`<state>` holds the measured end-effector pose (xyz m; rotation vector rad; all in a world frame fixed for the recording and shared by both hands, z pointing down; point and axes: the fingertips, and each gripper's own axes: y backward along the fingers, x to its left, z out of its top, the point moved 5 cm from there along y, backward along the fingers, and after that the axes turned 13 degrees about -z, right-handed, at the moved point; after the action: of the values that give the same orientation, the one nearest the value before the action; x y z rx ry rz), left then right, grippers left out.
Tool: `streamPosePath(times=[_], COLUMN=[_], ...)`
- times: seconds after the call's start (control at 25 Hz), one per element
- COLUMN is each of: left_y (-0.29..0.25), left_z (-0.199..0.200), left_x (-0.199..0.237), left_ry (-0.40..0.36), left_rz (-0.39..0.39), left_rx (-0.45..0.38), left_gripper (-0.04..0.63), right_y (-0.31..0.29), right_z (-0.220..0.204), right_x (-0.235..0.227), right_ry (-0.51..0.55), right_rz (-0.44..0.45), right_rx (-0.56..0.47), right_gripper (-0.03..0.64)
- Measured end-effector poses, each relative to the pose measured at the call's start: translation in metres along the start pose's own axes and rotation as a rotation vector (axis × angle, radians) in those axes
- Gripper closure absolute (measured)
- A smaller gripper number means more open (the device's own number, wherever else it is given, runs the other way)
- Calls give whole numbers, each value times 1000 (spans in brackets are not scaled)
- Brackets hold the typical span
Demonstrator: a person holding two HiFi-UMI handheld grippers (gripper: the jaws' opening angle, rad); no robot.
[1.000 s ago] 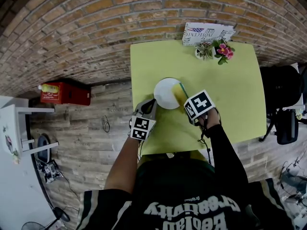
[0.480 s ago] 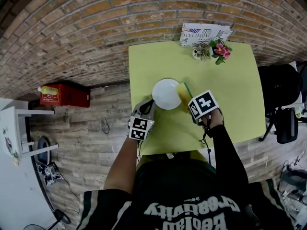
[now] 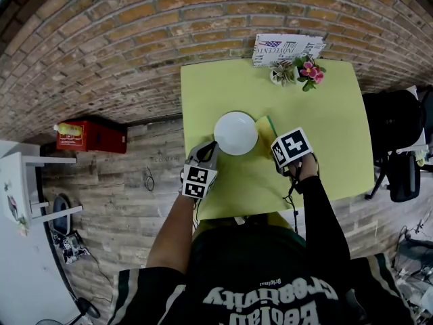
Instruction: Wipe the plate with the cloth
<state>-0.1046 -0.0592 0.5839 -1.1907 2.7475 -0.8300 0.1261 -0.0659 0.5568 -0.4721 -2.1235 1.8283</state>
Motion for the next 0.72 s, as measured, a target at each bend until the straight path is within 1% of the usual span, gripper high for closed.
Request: streamPosePath(times=[0.24,0.48,0.6,0.72], left_y=[-1,-1,-2,-3], left_z=[-1,0,0,-3], left_x=[-2,0,-2,-1], left_ry=[-2,-15,-8,23], left_rz=[1,1,-27,-35], left_rx=[9,-1,26,57], left_gripper=[589,589,589,588], right_y=[1,5,8,11], right_z=[-1,0,4,8], right_x=[2,6,13,26], right_ry=[11,17,25,60], right_rz=[-5,0,24,45], right_rx=[-4,-18,-36,-50], right_gripper=[486,485,485,485])
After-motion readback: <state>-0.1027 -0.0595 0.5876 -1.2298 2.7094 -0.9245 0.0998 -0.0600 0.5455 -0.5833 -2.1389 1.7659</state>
